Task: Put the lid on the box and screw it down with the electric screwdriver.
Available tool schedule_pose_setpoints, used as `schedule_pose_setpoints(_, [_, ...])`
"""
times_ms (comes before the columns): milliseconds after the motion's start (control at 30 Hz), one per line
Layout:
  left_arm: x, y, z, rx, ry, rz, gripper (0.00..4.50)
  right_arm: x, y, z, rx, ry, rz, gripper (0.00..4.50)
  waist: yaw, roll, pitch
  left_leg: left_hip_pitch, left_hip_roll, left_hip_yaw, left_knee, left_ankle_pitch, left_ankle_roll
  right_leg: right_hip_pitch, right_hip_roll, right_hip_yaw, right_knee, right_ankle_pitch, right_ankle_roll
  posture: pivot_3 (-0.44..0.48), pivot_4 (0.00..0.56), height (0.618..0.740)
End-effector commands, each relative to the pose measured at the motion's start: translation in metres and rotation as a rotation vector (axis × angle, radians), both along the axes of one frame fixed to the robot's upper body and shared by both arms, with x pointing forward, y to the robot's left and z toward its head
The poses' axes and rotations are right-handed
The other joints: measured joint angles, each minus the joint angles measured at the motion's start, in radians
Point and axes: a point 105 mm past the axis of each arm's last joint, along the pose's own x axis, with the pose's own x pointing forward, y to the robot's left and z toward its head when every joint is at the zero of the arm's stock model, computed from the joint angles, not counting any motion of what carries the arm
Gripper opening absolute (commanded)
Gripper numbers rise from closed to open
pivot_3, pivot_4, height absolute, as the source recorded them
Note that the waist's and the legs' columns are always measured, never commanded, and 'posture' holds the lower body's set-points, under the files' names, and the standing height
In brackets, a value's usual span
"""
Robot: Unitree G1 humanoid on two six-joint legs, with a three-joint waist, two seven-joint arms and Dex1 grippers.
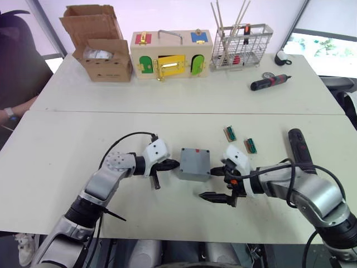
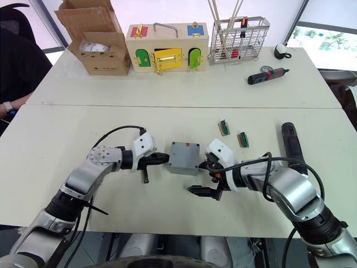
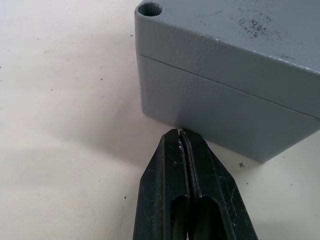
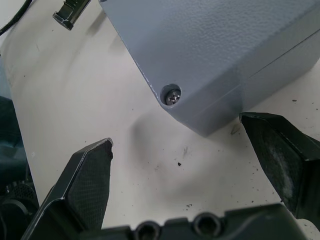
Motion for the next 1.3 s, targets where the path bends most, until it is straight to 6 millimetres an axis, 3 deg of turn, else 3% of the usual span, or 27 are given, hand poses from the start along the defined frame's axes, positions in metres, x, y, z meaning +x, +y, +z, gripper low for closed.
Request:
schedule_pose_setpoints(33, [-0.003,0.009,0.000,-0.002,0.039,0.021,0.00,0.000,0.001,0.012,0.009,-0.071,0.007,4.49,-0.001,0.000,0.000,0.000,0.000,0.000,0.000,0.000,0.000,0.000,0.000,0.000,0.000,0.000,0.000,0.000,0.150,0.740])
schedule_pose_setpoints(200, [-0.008,0.032,0.016,-0.027,0.074,0.037,0.00,0.010,-0.020,0.037,0.065,-0.127,-0.098,4.49,-0.006,0.000,0.000,0.000,0.000,0.000,-0.001,0.000,0.000,-0.001,0.000,0.000,0.000,0.000,0.000,0.000,0.150,0.740])
schedule_pose_setpoints(300, [-0.001,0.040,0.053,-0.162,0.068,0.094,0.00,0.021,-0.034,0.066,0.231,-0.161,-0.208,4.49,-0.002,0.000,0.000,-0.001,0.000,0.000,-0.001,0.000,0.000,-0.001,0.000,0.000,0.000,0.000,0.000,0.000,0.150,0.740])
schedule_pose_setpoints(367, [-0.007,0.038,0.073,-0.207,0.071,0.057,0.00,0.029,-0.041,0.076,0.309,-0.178,-0.277,4.49,0.001,-0.001,0.000,-0.001,0.000,-0.001,-0.001,0.000,0.000,-0.001,0.000,0.000,0.000,0.000,0.000,0.000,0.150,0.740])
schedule_pose_setpoints(433, [-0.014,0.035,0.089,-0.207,0.054,0.010,0.00,0.050,-0.050,0.084,0.355,-0.261,-0.397,4.49,-0.001,-0.001,0.000,-0.001,0.000,-0.001,0.000,0.000,0.000,0.000,-0.001,0.000,0.000,0.000,0.000,0.000,0.150,0.740])
schedule_pose_setpoints(500, [-0.016,0.031,0.101,-0.198,0.028,-0.015,0.00,0.068,-0.056,0.089,0.378,-0.327,-0.489,4.49,-0.004,0.000,0.000,-0.001,0.000,-0.001,0.000,0.000,0.000,-0.001,0.000,0.000,0.000,0.000,0.000,0.000,0.150,0.740])
schedule_pose_setpoints(633, [-0.016,0.016,0.123,-0.195,-0.046,-0.056,0.00,0.093,-0.067,0.069,0.225,-0.449,-0.606,4.49,-0.004,0.000,0.000,-0.001,0.000,0.000,-0.001,0.002,-0.004,-0.002,0.000,0.000,0.001,0.000,0.000,0.000,0.150,0.740])
schedule_pose_setpoints(733, [-0.020,0.009,0.125,-0.168,-0.070,-0.083,0.00,0.101,-0.073,0.053,0.144,-0.491,-0.650,4.49,-0.006,0.000,0.000,-0.002,0.000,0.001,-0.002,0.003,-0.006,-0.003,0.000,0.001,0.000,0.000,0.000,0.000,0.150,0.740])
schedule_pose_setpoints(867, [-0.025,0.005,0.122,-0.138,-0.077,-0.118,0.00,0.105,-0.073,0.046,0.160,-0.505,-0.683,4.49,-0.011,0.000,0.000,-0.002,0.000,0.001,-0.002,0.004,-0.006,-0.004,0.001,0.001,0.001,0.000,0.000,0.000,0.150,0.740])
schedule_pose_setpoints(1067, [-0.033,-0.002,0.106,-0.085,-0.070,-0.170,0.00,0.108,-0.073,0.035,0.173,-0.502,-0.704,2.88,-0.011,0.000,0.000,-0.002,0.000,0.001,-0.002,0.004,-0.006,-0.003,0.001,0.001,0.001,0.000,0.000,0.000,0.150,0.740])
schedule_pose_setpoints(1300, [-0.033,-0.005,0.100,-0.071,-0.073,-0.186,0.00,0.112,-0.073,0.031,0.170,-0.507,-0.723,2.88,-0.010,0.000,0.000,-0.002,0.000,0.001,-0.002,0.004,-0.006,-0.003,0.001,0.001,0.001,0.000,0.000,0.000,0.150,0.740])
